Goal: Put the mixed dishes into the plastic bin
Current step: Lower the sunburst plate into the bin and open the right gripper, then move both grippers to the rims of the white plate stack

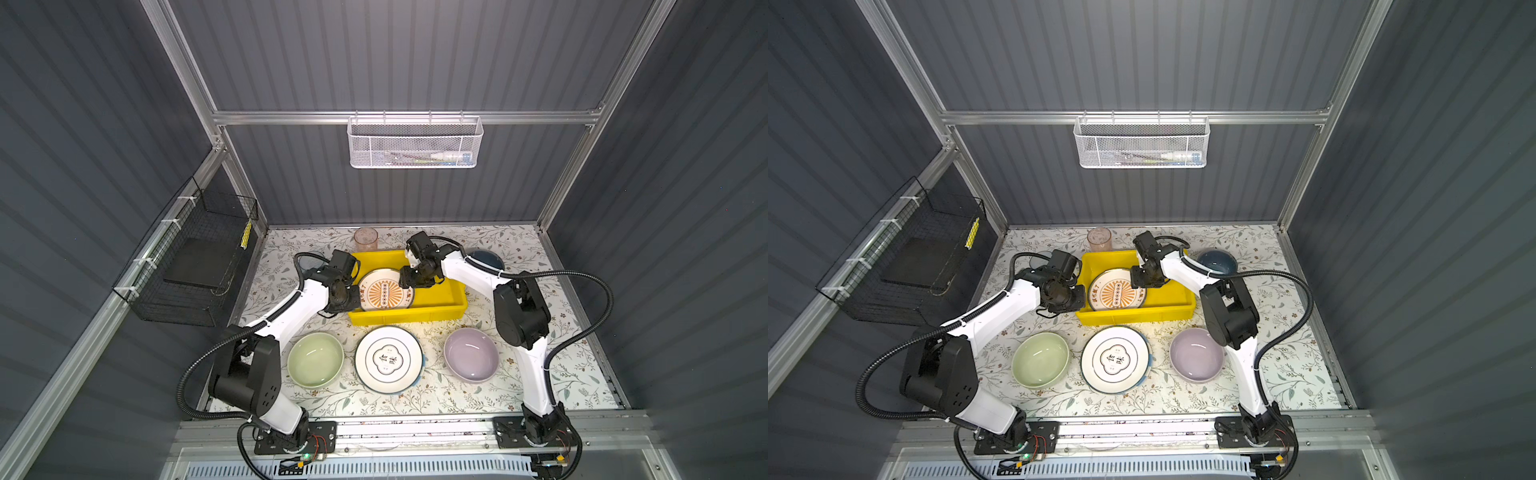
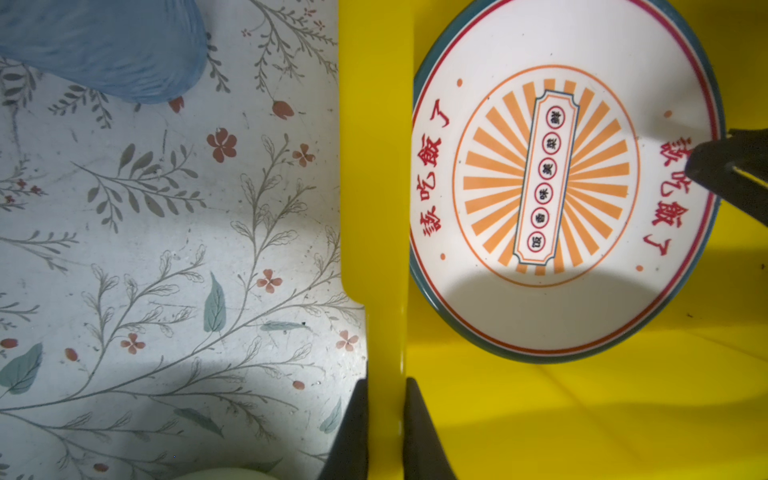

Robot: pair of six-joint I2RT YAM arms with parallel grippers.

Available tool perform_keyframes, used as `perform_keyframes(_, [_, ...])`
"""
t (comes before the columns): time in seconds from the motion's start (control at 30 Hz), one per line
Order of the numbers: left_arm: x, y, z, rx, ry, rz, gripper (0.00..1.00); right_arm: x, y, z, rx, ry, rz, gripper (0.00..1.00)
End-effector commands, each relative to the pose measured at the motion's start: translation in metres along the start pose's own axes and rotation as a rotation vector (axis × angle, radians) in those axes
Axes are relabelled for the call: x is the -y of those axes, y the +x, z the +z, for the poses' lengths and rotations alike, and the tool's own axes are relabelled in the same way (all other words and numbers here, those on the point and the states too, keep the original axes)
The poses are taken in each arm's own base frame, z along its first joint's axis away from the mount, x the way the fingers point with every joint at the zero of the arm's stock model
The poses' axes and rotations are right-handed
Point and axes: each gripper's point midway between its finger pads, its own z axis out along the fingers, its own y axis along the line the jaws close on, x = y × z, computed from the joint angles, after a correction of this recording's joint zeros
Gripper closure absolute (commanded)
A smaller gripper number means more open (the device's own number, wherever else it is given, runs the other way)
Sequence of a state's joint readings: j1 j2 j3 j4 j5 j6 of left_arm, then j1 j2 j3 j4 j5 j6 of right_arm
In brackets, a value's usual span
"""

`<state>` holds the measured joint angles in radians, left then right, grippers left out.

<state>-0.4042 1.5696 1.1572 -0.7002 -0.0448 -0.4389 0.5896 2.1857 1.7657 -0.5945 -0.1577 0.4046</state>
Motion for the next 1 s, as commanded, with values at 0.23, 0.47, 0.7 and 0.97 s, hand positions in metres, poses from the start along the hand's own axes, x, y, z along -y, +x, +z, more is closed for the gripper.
perform_keyframes(0.23, [0.007, -0.007, 0.009, -0.01, 0.015, -0.014, 0.82, 0.007, -0.008, -0.044, 0.07, 0.058, -0.026, 0.41])
perform_keyframes(0.47, [0.007, -0.007, -0.006, -0.001, 0.017, 0.019, 0.58, 0.0, 0.0, -0.101, 0.138, 0.026, -0.049, 0.38])
perform_keyframes(0.7, [0.004, 0.007, -0.035, 0.004, 0.043, 0.086, 0.44, -0.002, 0.042, -0.144, 0.21, -0.031, -0.017, 0.4])
perform_keyframes(0.97, [0.008, 0.034, -0.062, -0.038, 0.121, 0.144, 0.42, -0.003, 0.1, -0.155, 0.195, -0.066, 0.022, 0.41])
